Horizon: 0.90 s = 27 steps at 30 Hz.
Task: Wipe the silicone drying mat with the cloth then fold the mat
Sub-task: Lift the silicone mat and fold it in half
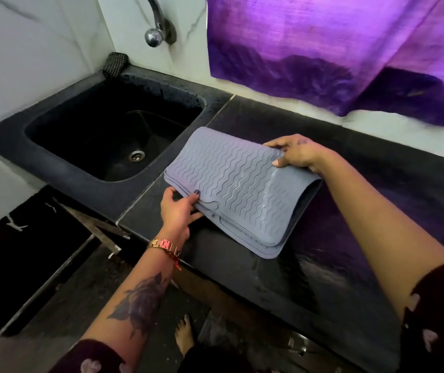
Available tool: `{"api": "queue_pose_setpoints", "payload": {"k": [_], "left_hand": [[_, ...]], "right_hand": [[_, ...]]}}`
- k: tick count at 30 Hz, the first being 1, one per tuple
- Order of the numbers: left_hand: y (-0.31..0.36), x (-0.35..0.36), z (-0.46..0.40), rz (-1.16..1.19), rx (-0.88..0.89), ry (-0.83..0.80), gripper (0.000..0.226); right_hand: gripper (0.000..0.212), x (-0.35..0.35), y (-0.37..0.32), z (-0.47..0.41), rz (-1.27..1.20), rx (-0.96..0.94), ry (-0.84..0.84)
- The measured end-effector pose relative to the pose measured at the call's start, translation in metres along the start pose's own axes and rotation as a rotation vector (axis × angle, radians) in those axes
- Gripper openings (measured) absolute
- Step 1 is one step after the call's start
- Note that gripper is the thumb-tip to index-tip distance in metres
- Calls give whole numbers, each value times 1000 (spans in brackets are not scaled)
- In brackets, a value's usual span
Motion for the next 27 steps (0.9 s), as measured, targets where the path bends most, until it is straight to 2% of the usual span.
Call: {"api": "queue_pose_setpoints", "payload": {"k": [3, 6, 8, 12, 15, 18, 22, 25, 27], "left_hand": [[-7, -17, 0, -45, -4, 68, 24], [-11, -27, -6, -138, -53, 52, 26], [-8, -31, -13, -217, -68, 77, 30], [9, -43, -32, -414, -25, 184, 60], [21, -54, -51, -584, -27, 177, 73], [32, -57, -67, -695, -29, 123, 64], [49, -64, -90, -810, 6, 107, 33], [58, -69, -110, -639, -6, -45, 31], [64, -69, -118, -530, -11, -209, 34]], "right_hand": [[51, 18, -9, -19, 133, 24, 60], [53, 33, -4, -24, 309, 52, 120], [53, 37, 7, -24, 337, 68, 134], [46, 39, 26, -15, 280, 80, 194], [41, 42, 38, -2, 264, 84, 281], [30, 50, 52, 12, 203, 43, 447], [23, 60, 74, 35, 99, 16, 746], [32, 68, 90, 42, 61, 29, 729], [50, 74, 95, 42, -12, 6, 700]]}}
Point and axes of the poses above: each hand's wrist, its own z-axis away from the middle knuckle, its own x-axis out of the palm, y = z × x, the point moved 2 cm from there along -z, towards the middle knuckle, and after that the axes turned 11 degrees about -y, right-handed, at the moved point
